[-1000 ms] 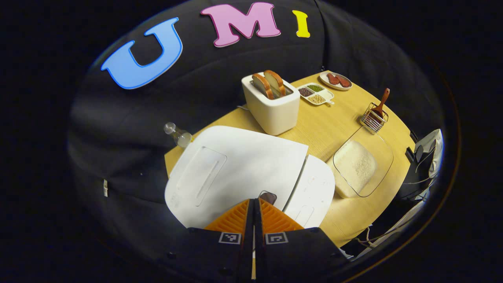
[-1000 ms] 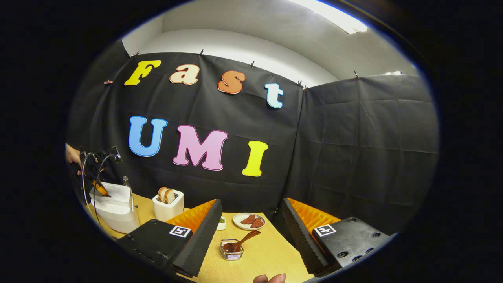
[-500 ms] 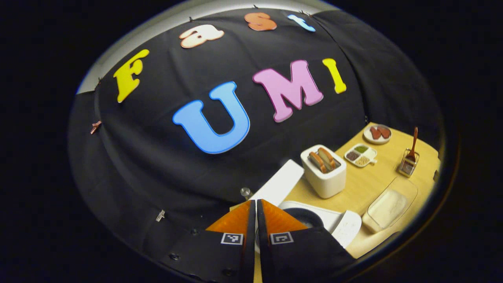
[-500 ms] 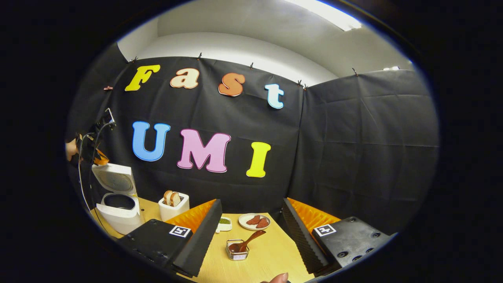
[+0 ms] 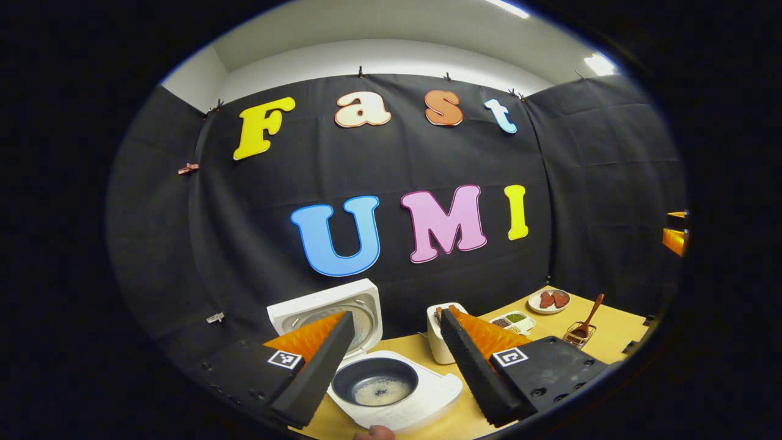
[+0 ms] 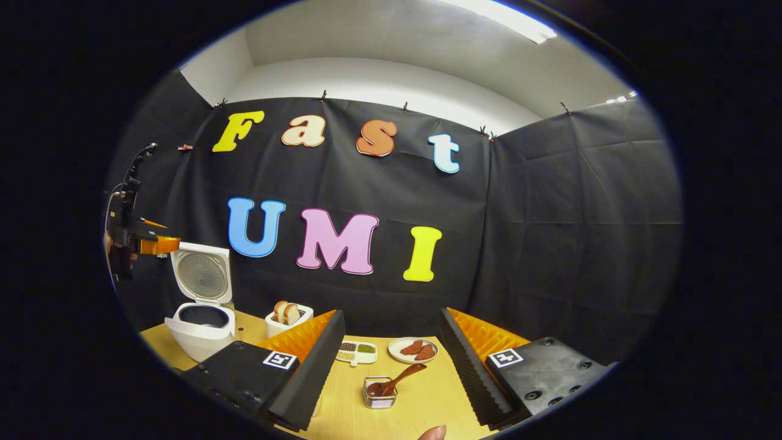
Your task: Close the left gripper, press the button to open the rice cooker; take a wooden spoon from the chopstick holder with the right hand, scoop a spoonful of rice and pour it into the rice cooker, then put the wooden spoon back into the chopstick holder.
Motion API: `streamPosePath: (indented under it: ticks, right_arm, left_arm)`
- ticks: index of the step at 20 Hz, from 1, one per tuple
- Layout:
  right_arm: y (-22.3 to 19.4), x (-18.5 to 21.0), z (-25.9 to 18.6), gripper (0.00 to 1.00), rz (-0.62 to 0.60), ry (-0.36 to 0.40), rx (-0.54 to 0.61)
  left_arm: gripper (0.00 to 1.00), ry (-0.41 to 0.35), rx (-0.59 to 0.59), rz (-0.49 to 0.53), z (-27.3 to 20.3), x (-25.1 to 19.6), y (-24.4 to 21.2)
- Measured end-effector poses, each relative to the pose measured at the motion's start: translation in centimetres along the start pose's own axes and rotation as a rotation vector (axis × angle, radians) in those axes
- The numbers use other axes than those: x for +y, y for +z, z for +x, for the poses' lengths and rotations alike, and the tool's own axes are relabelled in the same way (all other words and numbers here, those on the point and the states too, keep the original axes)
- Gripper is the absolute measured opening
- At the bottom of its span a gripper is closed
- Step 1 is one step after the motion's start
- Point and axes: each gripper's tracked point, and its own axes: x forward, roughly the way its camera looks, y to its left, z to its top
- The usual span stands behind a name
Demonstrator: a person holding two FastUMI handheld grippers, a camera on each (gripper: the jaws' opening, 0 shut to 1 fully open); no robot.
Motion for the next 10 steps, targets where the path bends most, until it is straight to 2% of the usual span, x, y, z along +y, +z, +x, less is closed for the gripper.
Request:
streamPosePath:
  ticks: [6, 10]
  right_arm:
    - [-4.1, -2.1, 3.0, 0.98, 0.047, 0.076, 0.074]
    - [-7.9, -3.7, 5.3, 0.98, 0.076, 0.11, 0.099]
  left_arm:
    - [0.97, 0.145, -0.018, -0.193, -4.9, -1.6, -1.2]
    - [0.99, 0.221, 0.005, -0.235, -7.5, -2.8, -2.6]
